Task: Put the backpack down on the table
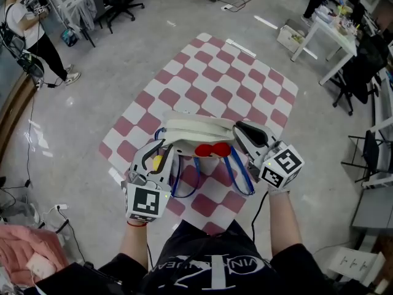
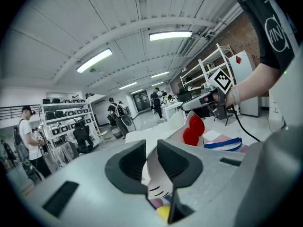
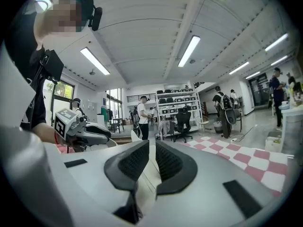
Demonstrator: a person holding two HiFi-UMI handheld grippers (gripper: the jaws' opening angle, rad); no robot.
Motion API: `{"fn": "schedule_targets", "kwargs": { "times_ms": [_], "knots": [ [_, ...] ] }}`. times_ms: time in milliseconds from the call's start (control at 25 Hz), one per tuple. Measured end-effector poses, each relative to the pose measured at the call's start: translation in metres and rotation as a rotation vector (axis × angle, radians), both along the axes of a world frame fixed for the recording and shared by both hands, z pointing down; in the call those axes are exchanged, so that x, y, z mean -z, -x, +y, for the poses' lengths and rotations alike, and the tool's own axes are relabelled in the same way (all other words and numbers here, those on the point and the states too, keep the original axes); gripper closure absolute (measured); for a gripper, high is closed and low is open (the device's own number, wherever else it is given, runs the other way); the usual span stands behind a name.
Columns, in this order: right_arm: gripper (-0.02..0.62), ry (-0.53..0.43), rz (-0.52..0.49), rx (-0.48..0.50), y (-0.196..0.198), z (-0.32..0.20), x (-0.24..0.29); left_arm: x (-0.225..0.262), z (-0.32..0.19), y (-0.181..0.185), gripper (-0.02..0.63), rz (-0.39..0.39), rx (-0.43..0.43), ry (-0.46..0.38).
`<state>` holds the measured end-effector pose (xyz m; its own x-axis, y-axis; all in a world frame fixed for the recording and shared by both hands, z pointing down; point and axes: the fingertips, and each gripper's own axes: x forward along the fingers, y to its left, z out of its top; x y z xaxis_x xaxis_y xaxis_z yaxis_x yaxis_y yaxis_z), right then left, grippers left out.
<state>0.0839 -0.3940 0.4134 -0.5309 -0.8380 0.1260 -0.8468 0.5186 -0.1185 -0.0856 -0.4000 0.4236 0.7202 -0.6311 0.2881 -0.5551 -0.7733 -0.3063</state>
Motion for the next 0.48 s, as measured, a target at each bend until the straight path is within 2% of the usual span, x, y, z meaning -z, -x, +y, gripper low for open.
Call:
{"fn": "schedule_targets", "kwargs": {
  "times_ms": [80, 160, 320, 480],
  "knots": [
    [0.56, -0.03, 0.013, -0.004, 0.005, 0.01, 0.009, 0.009, 0.003, 0.001, 0.548, 0.003, -0.006, -0.054],
    [0.584, -0.038, 0.017, 0.004, 0.014, 0.021, 0.013, 0.011, 0.01, -0.002, 0.554, 0.008, -0.03, -0.062],
    [0.594, 0.023, 0.03, 0.014, 0.037, 0.046, 0.001, 0.0, 0.036, -0.01, 0.597, 0.037, -0.071, 0.003],
    [0.594, 0.069, 0.007, 0.042, 0.059, 0.066, -0.013, -0.003, 0.052, -0.009, 0.6, 0.075, -0.031, 0.056]
  ]
}}
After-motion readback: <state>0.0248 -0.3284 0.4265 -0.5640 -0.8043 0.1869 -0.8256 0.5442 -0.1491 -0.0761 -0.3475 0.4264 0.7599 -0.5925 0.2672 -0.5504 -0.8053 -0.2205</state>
